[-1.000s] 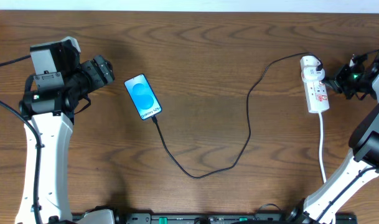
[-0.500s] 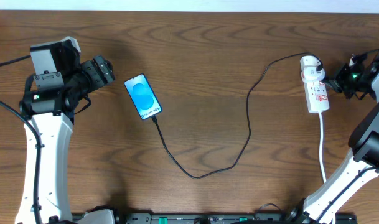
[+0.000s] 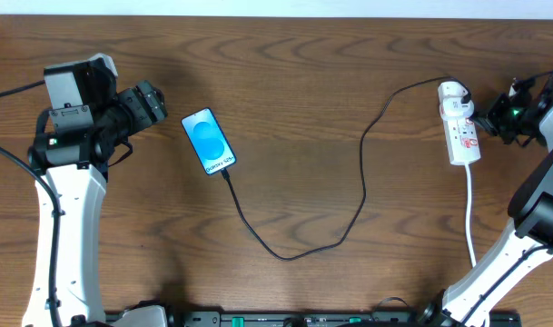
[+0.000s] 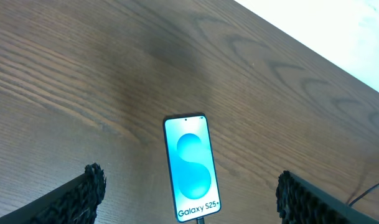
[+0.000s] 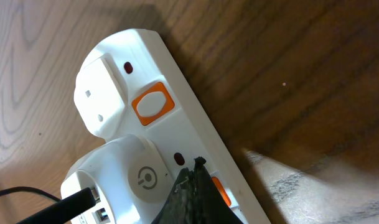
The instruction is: Plug charger to phone and switch on socket
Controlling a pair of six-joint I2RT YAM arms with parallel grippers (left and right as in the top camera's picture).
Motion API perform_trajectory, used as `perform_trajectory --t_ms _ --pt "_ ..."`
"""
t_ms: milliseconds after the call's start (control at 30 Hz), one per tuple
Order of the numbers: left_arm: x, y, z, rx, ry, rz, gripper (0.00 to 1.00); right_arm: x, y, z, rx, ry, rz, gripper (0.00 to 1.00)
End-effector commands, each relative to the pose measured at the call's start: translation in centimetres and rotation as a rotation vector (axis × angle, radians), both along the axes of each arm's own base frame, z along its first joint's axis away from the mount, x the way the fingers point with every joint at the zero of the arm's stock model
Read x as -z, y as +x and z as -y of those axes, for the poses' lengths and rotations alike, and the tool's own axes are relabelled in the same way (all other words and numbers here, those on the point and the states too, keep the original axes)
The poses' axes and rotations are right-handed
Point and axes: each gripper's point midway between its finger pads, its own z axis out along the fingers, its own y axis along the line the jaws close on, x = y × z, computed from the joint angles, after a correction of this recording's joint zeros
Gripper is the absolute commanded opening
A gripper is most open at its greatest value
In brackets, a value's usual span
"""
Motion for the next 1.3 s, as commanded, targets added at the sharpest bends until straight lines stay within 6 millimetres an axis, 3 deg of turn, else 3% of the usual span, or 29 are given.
perform_trajectory --t_ms 0,433,633,767,900,1033,1167,1267 --pt "0.3 0.0 -0.2 0.001 0.01 -0.008 0.89 3.3 -2.2 -4.2 -0.073 0.051 -0.129 0.01" --pt "0.3 0.0 -0.2 0.001 0.01 -0.008 0.89 3.7 -3.8 -4.7 -0.073 0.062 -0.208 0.01" --pt "0.3 0.0 -0.2 0.001 0.01 -0.008 0.89 4.2 -3.6 -3.5 -0.059 -0.004 -0.213 0.01" --pt "0.3 0.0 -0.2 0.001 0.01 -0.007 0.89 3.7 -2.3 -1.3 -0.012 -0.074 -0.163 0.01" --pt "0.3 0.0 -0.2 0.001 0.01 -0.007 0.89 0.9 -1.4 2.4 0.065 -0.129 -0.099 0.01" --pt "0.3 0.0 -0.2 0.001 0.01 -0.008 0.89 -3.8 -1.2 5.7 0.145 -0.158 -0.01 0.01" --pt "0.3 0.0 -0.2 0.001 0.01 -0.007 0.89 -9.7 -1.7 6.7 0.169 -0.189 0.093 0.01" --pt "0.3 0.0 -0.2 0.001 0.01 -0.007 0.89 -13.9 -2.0 6.3 0.145 -0.249 0.169 0.01"
